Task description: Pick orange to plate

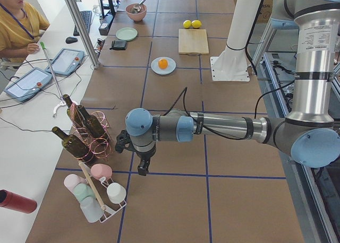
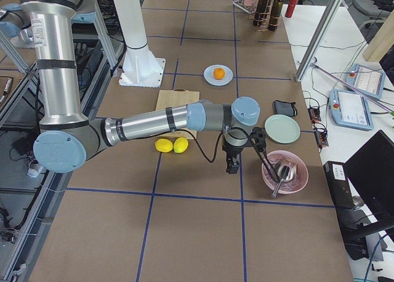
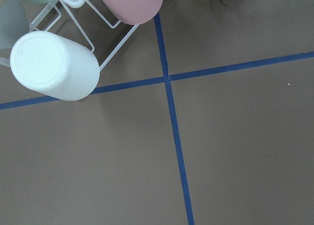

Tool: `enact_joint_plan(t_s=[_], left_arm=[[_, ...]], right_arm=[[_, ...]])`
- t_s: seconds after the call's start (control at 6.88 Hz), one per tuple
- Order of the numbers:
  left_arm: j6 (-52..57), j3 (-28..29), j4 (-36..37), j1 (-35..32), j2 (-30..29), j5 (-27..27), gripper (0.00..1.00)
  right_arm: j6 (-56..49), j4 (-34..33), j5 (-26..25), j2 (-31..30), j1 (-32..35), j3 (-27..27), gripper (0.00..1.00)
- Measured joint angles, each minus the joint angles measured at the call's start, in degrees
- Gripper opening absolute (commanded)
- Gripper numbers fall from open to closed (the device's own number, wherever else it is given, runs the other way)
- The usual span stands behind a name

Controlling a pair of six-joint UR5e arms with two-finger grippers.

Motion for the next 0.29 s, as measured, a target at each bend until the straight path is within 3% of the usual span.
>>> enact_joint_plan(t_s=[0.29], left_arm=[[-0.06,0.01,-1.53,0.01,-0.05,-0.06,1.00]], right_arm=[[-0.03,0.00,0.00,-0.08,0.14,-0.06,1.00]])
